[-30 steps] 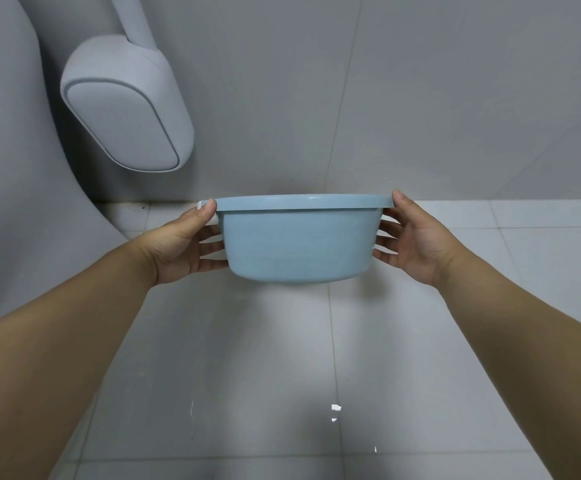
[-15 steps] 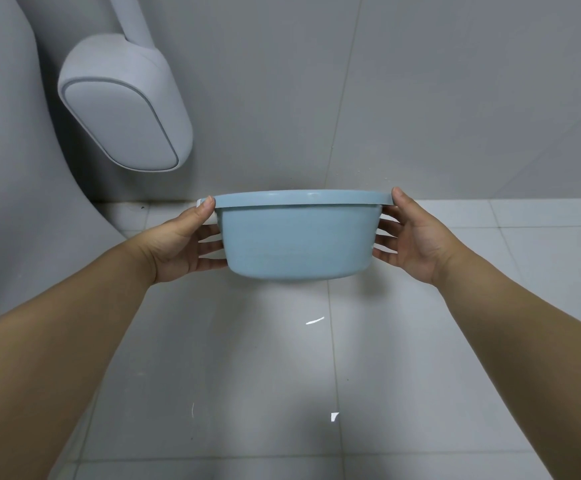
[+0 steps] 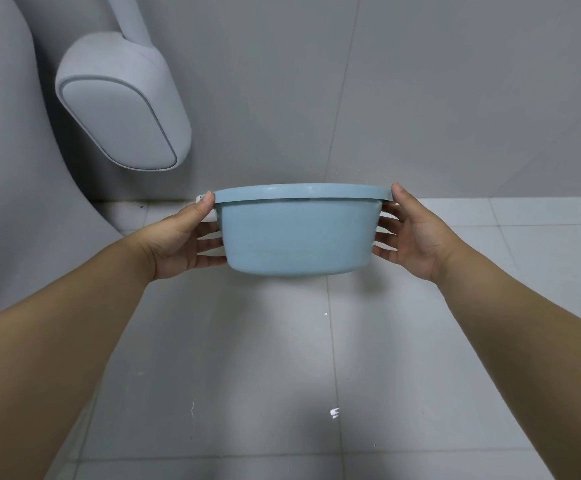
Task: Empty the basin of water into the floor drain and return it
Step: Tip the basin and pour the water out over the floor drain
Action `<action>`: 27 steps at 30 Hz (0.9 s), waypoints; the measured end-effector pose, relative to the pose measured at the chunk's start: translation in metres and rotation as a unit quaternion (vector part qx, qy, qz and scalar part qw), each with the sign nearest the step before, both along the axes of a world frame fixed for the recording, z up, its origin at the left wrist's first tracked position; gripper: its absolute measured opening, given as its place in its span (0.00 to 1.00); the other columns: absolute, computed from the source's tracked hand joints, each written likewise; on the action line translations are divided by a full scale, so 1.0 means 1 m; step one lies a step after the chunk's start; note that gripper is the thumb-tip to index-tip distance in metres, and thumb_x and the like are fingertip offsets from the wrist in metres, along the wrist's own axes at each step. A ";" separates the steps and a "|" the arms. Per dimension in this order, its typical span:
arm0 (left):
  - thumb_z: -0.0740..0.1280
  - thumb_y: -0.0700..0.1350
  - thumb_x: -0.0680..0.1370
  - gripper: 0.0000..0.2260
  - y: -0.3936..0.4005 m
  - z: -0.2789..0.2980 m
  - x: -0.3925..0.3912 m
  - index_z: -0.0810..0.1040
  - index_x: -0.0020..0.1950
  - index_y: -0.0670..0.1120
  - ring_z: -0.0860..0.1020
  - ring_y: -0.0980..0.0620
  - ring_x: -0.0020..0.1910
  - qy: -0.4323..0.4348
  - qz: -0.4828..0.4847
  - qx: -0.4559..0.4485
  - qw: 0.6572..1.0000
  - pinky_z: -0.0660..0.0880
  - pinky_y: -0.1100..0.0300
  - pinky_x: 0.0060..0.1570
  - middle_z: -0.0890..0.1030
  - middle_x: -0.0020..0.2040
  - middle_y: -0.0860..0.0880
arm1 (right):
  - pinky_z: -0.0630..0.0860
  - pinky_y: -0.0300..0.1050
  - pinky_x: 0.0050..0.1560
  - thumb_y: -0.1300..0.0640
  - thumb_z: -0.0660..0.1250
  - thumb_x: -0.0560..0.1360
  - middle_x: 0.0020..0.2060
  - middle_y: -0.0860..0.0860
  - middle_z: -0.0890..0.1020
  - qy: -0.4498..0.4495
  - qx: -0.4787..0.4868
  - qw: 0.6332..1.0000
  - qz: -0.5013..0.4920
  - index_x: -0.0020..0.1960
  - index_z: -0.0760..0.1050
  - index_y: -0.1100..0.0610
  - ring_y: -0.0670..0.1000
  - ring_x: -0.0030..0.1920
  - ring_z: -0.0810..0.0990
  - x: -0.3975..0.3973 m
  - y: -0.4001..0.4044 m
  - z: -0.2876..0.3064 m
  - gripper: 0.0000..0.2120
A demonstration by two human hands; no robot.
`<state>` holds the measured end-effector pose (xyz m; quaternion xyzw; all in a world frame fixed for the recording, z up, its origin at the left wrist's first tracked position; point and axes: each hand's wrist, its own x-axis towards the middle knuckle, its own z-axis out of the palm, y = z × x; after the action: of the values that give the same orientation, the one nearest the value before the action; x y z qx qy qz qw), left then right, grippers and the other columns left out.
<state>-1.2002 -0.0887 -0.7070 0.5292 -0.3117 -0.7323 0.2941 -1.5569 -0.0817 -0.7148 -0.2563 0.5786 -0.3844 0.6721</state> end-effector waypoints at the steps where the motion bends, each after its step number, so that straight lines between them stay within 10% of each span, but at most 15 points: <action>1: 0.82 0.67 0.47 0.47 0.000 0.000 0.000 0.77 0.65 0.59 0.84 0.49 0.54 0.001 0.000 0.001 1.000 0.82 0.48 0.48 0.82 0.59 0.48 | 0.77 0.53 0.62 0.35 0.67 0.73 0.54 0.48 0.83 0.001 0.001 1.000 0.000 0.67 0.75 0.50 0.52 0.54 0.83 0.000 0.000 0.000 0.28; 27: 0.81 0.68 0.46 0.46 -0.001 -0.002 0.003 0.79 0.63 0.58 0.85 0.49 0.52 0.008 0.006 -0.010 1.000 0.83 0.51 0.45 0.83 0.58 0.48 | 0.73 0.56 0.67 0.40 0.71 0.68 0.59 0.48 0.83 -0.021 -0.017 0.998 0.048 0.63 0.77 0.46 0.53 0.65 0.78 -0.001 0.004 0.004 0.25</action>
<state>-1.1967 -0.0900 -0.7088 0.5224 -0.3137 -0.7312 0.3067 -1.5574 -0.0780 -0.7109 -0.2872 0.5445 -0.3672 0.6973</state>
